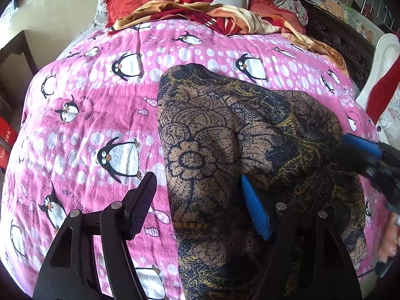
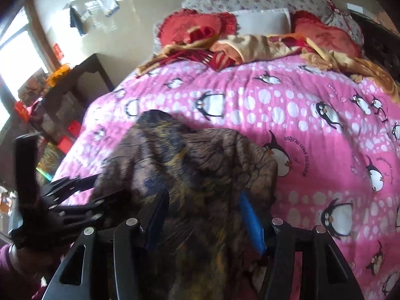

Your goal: Fold small clothes

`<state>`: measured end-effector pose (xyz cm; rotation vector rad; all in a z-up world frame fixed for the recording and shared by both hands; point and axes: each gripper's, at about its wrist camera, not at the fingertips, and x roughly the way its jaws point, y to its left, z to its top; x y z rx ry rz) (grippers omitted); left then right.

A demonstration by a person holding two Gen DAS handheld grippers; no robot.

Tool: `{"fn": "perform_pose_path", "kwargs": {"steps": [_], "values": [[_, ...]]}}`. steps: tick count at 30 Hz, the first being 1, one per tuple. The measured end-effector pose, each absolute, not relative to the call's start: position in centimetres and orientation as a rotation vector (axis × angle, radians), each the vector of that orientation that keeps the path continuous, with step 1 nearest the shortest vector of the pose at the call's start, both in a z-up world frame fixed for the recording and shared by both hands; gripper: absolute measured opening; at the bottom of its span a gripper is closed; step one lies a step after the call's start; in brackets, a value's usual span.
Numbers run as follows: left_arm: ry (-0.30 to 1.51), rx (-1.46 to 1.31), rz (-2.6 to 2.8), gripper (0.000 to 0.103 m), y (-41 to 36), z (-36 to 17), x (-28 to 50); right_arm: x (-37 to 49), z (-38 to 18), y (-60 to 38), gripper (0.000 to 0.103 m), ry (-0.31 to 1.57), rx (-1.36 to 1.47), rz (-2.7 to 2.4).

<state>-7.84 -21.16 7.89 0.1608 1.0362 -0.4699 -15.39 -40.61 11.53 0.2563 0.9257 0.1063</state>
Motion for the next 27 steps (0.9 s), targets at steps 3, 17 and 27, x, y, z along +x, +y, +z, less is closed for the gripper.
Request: {"fn": "perform_pose_path", "kwargs": {"steps": [3,17,27], "values": [[1.017,0.165,-0.465,0.07,-21.1,8.1,-8.3,-17.7,12.4,-39.4,0.056,0.913,0.226,0.157],[0.872,0.174,-0.435,0.07,-19.6,12.2,-11.7,-22.8,9.5,-39.2,0.055,1.007,0.163,0.045],[0.796,0.143,-0.394,0.07,-17.9,15.4,-13.7,-21.7,16.5,-35.2,0.076,0.79,0.049,-0.05]]}}
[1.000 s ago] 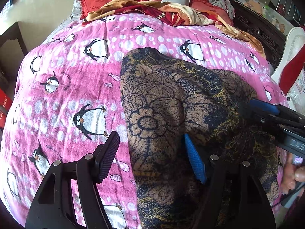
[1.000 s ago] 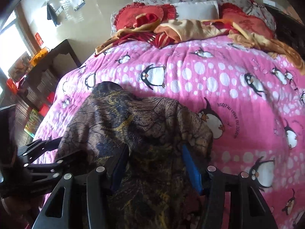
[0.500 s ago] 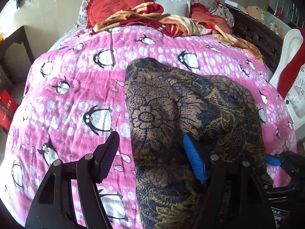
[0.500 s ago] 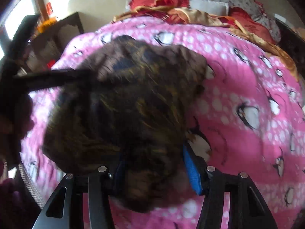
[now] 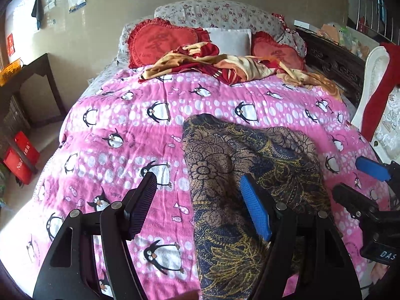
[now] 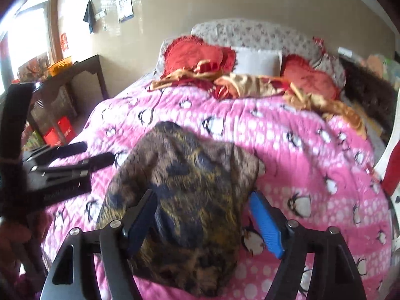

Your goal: Fold small clothes

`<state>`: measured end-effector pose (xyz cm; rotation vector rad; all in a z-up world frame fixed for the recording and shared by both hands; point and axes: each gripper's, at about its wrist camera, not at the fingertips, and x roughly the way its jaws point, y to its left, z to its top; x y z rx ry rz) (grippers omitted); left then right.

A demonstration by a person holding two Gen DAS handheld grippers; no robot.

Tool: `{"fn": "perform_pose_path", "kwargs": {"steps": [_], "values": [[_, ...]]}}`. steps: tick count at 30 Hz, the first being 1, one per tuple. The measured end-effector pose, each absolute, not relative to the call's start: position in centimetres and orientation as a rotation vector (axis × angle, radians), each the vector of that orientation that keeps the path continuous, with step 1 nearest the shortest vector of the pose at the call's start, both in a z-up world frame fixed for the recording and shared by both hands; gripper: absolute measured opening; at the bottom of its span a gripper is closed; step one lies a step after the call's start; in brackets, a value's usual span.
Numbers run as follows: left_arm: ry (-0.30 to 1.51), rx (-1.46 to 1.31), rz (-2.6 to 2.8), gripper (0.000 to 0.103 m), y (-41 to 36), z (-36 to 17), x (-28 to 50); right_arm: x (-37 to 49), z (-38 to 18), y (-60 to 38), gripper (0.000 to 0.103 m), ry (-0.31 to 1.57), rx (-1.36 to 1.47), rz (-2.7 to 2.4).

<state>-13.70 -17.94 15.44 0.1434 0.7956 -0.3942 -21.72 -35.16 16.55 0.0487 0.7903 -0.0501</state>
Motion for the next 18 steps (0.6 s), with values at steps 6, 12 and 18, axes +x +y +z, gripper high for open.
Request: {"fn": "perform_pose_path", "kwargs": {"steps": [6,12,18], "values": [[0.774,0.127,-0.357,0.07,-16.6,16.1,-14.3,-20.6,16.9,-34.4,0.084,0.788,0.084,-0.102],[0.762,0.108,-0.342,0.07,-15.8,16.5,-14.6,-20.4,17.1,-34.2,0.085,0.787,0.115,-0.114],[0.766,0.11,-0.345,0.07,-15.8,16.3,-14.7,-20.5,16.9,-34.1,0.085,0.797,0.123,-0.128]]}}
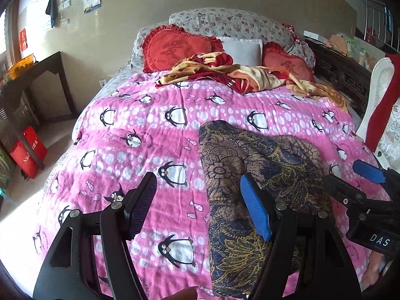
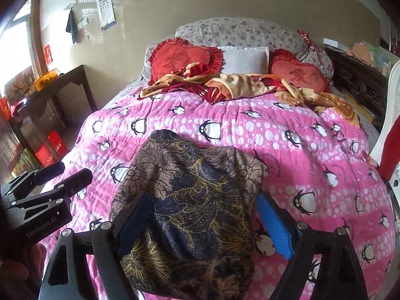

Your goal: Fold small clothes

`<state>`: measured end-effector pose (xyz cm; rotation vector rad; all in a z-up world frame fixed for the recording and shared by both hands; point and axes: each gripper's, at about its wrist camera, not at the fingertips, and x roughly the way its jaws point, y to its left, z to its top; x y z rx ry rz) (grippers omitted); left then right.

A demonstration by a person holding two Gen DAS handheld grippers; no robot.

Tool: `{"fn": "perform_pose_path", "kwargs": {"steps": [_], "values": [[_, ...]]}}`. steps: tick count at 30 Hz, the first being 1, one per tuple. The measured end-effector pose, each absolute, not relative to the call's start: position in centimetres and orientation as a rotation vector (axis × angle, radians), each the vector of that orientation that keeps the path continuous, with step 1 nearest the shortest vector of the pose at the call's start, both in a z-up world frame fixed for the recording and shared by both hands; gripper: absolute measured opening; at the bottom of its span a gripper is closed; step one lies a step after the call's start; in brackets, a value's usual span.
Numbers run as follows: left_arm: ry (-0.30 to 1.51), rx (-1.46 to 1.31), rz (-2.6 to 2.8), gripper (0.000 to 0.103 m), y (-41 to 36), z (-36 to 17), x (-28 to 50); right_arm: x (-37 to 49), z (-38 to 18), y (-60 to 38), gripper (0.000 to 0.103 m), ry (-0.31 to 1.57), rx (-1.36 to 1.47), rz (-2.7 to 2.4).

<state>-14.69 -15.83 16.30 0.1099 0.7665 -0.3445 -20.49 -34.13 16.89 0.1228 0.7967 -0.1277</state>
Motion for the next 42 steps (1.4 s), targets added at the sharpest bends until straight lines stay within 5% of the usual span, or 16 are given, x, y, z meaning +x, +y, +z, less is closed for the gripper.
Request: {"fn": "perform_pose_path", "kwargs": {"steps": [42], "values": [[0.827,0.117,-0.346,0.07,-16.5,14.3,-13.2,-18.7,14.6,-34.9,0.085,0.88,0.143,-0.137]]}}
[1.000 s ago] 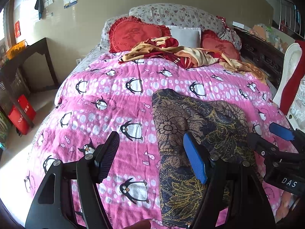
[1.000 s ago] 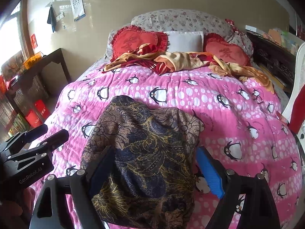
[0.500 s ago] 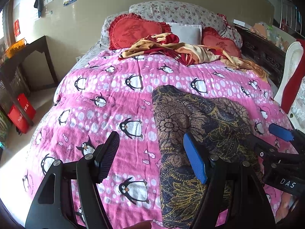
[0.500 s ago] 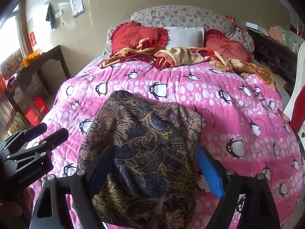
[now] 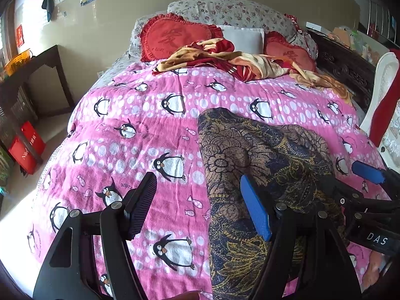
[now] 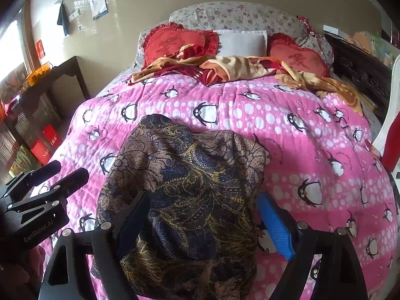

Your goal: Fold small clothes

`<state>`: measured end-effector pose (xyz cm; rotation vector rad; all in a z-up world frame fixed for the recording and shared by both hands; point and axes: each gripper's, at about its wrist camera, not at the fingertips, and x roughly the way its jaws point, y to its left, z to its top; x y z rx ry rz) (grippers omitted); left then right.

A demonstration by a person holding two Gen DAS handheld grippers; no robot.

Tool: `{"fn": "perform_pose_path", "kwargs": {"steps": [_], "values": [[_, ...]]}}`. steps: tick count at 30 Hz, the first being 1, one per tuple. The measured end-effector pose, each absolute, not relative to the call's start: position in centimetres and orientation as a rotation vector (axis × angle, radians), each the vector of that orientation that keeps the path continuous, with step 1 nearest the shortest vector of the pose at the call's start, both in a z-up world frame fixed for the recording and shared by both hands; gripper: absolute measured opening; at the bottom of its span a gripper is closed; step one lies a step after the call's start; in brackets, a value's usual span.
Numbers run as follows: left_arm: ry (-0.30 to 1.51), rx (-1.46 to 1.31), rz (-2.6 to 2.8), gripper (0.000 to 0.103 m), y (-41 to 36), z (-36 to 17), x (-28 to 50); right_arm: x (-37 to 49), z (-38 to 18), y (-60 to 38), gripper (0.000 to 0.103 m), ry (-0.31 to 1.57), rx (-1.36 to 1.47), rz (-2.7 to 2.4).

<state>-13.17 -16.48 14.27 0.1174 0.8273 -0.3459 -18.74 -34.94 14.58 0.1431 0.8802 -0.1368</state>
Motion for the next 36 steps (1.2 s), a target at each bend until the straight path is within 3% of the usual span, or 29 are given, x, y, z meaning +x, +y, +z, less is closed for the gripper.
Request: {"fn": "perform_pose_path", "kwargs": {"steps": [36], "values": [[0.877,0.12,-0.338,0.07,-16.1,12.1,-11.8,-17.4,12.6,-34.4,0.085,0.938,0.146,-0.117]]}}
